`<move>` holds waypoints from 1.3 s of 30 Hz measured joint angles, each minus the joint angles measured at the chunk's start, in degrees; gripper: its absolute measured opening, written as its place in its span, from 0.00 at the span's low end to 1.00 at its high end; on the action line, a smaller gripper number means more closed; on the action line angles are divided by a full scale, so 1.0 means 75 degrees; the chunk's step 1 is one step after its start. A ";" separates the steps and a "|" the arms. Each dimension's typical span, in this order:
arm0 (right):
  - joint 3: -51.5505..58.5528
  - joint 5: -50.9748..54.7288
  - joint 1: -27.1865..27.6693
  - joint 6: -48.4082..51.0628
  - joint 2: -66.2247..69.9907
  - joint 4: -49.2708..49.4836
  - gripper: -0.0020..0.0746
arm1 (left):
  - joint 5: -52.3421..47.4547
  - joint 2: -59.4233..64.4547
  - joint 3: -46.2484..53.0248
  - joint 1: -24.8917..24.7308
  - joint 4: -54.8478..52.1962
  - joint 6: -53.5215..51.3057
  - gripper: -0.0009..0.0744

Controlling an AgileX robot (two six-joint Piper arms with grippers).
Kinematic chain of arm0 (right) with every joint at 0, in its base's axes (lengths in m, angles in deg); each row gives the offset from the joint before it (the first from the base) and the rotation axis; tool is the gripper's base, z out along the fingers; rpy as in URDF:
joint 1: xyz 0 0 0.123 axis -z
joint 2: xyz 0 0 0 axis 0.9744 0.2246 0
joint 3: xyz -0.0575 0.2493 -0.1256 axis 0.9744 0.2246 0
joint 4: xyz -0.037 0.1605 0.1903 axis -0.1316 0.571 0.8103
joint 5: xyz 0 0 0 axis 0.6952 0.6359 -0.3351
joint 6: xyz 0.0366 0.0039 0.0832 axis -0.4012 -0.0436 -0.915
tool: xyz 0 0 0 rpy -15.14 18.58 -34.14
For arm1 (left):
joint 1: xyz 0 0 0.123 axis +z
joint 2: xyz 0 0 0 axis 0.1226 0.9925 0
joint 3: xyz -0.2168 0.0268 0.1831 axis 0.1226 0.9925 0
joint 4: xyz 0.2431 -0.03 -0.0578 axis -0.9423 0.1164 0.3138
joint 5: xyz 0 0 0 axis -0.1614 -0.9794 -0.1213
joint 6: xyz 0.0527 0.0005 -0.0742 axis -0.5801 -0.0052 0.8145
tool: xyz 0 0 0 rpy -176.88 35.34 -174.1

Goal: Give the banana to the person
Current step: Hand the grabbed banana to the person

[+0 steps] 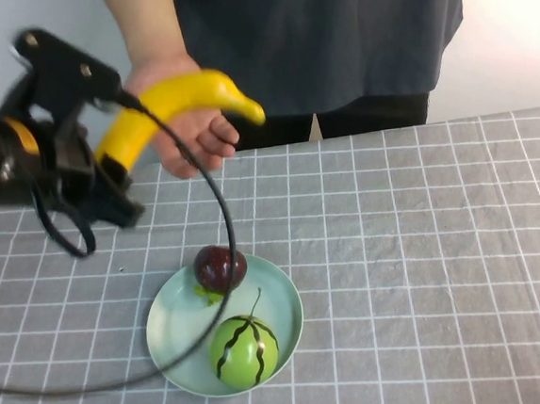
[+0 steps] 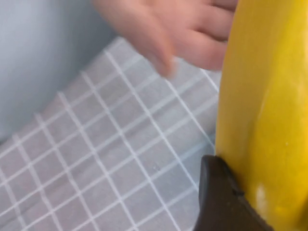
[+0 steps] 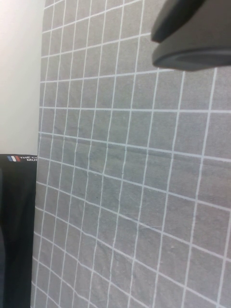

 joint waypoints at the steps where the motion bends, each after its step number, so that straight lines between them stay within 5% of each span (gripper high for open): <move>1: 0.0000 0.0000 0.0000 0.0000 0.0000 0.0000 0.02 | -0.0088 0.0063 -0.0196 0.0000 -0.0150 0.0196 0.39; 14: 0.0000 0.0000 0.0000 0.0000 0.0000 0.0000 0.02 | -0.2048 0.2170 -0.3090 0.0000 -0.0570 0.1099 0.39; 26: 0.0000 0.0000 0.0000 0.0000 0.0000 0.0000 0.02 | -0.2664 0.2521 -0.3338 0.0000 -0.0915 0.1340 0.38; 34: 0.0000 0.0000 0.0000 0.0000 0.0000 0.0000 0.02 | -0.2948 0.2425 -0.3497 0.0000 -0.0915 0.1505 0.81; 39: 0.0000 0.0000 0.0000 0.0000 0.0000 0.0050 0.02 | -0.3299 0.1802 -0.3877 -0.0035 -0.0898 0.1587 0.88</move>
